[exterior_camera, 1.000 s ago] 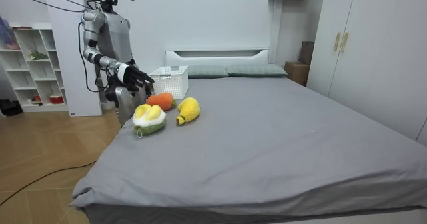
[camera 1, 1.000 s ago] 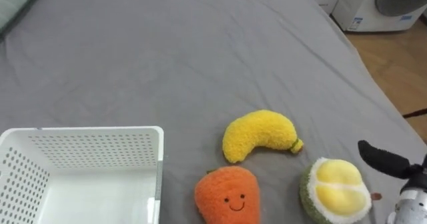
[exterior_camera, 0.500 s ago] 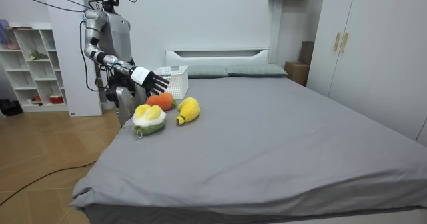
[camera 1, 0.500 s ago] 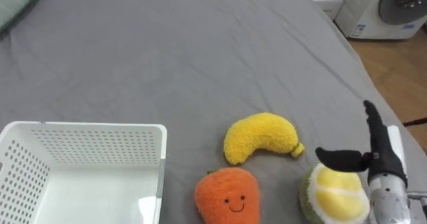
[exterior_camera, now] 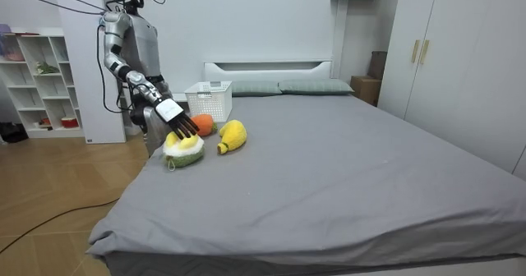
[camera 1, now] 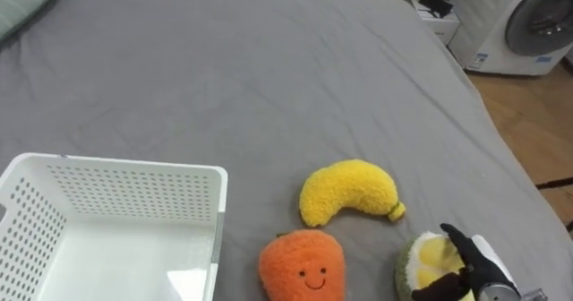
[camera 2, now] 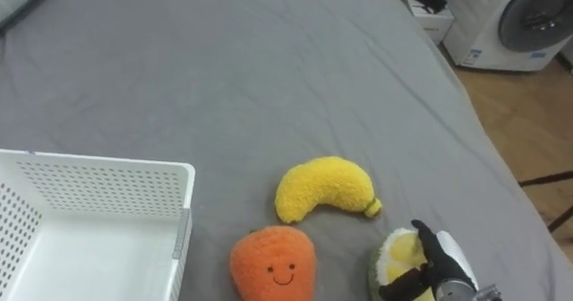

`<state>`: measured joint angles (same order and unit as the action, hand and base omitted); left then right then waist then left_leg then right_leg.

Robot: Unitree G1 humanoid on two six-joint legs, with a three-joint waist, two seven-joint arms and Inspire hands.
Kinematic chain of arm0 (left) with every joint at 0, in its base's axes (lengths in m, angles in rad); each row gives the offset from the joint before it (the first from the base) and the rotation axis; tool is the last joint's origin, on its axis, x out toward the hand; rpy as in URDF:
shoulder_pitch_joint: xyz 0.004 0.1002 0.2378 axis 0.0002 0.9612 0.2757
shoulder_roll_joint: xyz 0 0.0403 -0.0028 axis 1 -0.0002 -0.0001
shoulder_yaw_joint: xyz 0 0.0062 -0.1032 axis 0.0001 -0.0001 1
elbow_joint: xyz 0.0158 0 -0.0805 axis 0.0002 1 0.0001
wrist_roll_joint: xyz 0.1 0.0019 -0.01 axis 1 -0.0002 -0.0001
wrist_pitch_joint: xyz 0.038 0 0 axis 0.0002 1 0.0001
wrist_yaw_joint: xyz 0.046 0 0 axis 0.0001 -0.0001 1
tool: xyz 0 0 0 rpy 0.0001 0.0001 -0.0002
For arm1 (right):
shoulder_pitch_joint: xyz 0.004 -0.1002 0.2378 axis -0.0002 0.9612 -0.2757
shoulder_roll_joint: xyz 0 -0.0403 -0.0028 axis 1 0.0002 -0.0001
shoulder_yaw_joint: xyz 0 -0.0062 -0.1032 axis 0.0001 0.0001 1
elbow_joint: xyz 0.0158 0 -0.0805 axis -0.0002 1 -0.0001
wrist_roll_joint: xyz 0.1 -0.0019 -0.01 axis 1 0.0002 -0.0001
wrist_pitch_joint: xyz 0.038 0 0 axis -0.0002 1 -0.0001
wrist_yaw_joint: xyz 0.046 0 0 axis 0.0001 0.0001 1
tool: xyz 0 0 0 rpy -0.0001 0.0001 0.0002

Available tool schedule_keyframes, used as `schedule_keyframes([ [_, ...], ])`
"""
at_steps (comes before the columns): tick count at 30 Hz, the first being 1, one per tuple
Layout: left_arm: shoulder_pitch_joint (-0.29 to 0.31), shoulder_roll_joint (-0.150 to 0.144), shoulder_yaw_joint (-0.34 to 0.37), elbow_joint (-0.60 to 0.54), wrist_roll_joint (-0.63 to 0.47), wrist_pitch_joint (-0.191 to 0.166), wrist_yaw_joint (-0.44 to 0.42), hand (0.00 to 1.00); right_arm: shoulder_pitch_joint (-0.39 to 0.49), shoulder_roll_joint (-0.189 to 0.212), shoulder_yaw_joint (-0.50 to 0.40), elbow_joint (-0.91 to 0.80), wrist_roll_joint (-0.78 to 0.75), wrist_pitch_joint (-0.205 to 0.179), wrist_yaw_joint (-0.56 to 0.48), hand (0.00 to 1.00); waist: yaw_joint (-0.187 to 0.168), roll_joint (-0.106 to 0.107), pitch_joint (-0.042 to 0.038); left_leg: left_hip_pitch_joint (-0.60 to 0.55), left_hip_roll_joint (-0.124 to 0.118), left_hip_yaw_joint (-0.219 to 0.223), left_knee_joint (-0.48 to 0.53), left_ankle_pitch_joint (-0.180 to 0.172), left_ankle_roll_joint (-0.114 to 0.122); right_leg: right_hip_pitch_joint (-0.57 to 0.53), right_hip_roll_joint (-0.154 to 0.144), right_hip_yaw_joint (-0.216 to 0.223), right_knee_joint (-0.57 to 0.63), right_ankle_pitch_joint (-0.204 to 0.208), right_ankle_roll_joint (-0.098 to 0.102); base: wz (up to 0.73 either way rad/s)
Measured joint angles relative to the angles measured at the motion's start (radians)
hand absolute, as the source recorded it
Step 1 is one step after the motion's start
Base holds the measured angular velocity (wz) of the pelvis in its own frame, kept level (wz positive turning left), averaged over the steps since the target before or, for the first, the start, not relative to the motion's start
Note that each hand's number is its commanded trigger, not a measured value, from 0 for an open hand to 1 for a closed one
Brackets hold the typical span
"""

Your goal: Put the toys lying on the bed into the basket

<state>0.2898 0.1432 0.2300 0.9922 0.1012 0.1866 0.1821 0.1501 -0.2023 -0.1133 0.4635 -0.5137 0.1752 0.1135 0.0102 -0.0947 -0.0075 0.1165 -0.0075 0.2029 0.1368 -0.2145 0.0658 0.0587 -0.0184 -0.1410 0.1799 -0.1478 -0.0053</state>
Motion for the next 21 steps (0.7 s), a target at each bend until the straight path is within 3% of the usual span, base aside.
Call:
schedule_keyframes([
  [5,0.021,0.002,0.011,-0.031,0.025,0.023,0.002,0.00,-0.017,-0.007,-0.006,0.049,-0.029,0.001,-0.001,0.00,0.001,0.001,-0.0003,0.000,-0.002,-0.013,0.001,0.000,0.000,0.015,-0.001,-0.014,-0.010,0.000,0.000,0.07],
  [11,0.017,0.002,0.013,-0.027,0.027,0.026,0.001,0.00,-0.036,-0.016,-0.018,0.135,-0.124,-0.008,-0.029,0.02,0.010,0.003,0.0000,0.007,-0.002,-0.015,-0.001,0.000,0.000,0.024,0.005,-0.015,-0.014,0.000,0.000,0.01],
  [12,0.017,0.002,0.013,-0.027,0.027,0.026,0.001,0.00,-0.036,-0.017,-0.018,0.147,-0.126,-0.010,-0.038,0.11,0.012,0.003,0.0002,0.009,-0.002,-0.015,-0.001,0.000,0.000,0.027,0.005,-0.015,-0.014,0.000,0.000,0.00],
  [14,0.016,0.002,0.012,-0.027,0.027,0.026,0.001,0.00,-0.037,-0.017,-0.018,0.174,-0.141,-0.010,-0.064,0.65,0.023,0.006,-0.0004,0.013,-0.002,-0.015,-0.001,-0.002,0.000,0.031,0.005,-0.014,-0.014,0.000,0.000,0.00],
  [16,0.017,0.002,0.012,-0.026,0.025,0.026,0.001,0.00,-0.042,-0.017,-0.018,0.192,-0.166,-0.011,-0.089,1.00,0.024,0.011,-0.0004,0.014,-0.002,-0.018,0.001,-0.002,0.001,0.034,0.004,-0.016,-0.013,0.000,0.000,0.03],
  [21,0.012,0.001,0.010,-0.029,0.027,0.026,0.002,0.00,-0.038,-0.029,-0.019,0.193,-0.240,-0.010,-0.168,1.00,0.024,0.029,-0.0004,0.015,-0.003,-0.026,0.010,-0.005,0.002,0.042,0.003,-0.024,-0.013,0.000,0.000,0.04],
])
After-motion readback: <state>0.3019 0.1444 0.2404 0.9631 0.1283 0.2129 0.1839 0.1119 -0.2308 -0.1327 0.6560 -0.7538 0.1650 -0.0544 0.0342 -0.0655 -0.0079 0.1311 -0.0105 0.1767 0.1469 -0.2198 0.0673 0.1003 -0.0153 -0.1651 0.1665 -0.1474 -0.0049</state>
